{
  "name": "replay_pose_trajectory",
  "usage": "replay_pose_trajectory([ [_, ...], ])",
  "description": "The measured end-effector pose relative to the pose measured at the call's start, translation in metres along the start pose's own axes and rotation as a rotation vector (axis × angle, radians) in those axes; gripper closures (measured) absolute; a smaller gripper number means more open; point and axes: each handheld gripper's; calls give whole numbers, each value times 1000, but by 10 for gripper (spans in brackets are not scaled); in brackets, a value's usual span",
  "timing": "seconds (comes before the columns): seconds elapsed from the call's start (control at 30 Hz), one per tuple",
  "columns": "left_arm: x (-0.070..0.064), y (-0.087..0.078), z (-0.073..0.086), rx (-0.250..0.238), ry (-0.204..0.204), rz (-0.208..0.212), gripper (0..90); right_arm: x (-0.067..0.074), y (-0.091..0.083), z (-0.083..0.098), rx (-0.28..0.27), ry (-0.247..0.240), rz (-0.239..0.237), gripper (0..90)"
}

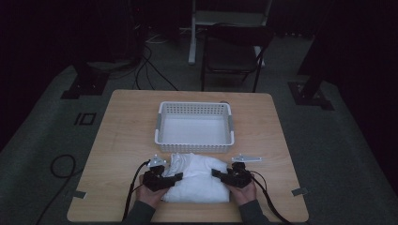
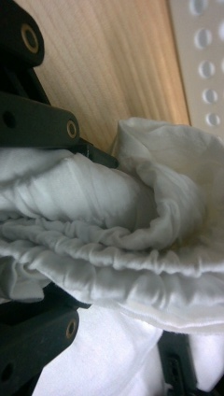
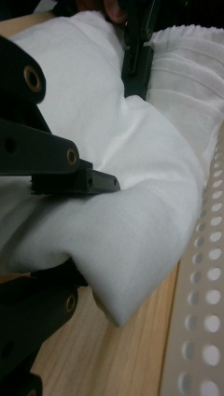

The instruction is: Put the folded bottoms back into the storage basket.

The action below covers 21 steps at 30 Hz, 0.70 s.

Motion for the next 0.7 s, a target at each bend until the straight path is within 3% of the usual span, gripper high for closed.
replay_pose_trajectory([
  [0.3,-15,-12,-6,-31,58,-56,542,10,-12,-5,-35,-37,14,681],
  [0.7,-22,-28,-10,-69,81,-76,542,20,-20,-11,-64,-74,24,683],
])
Point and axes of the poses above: each handheld gripper's, and its own axes: y roughly forward along the jaws, z roughly out of its underside, x roughly to its left, and after that the axes turned 4 degrees about x, right-handed
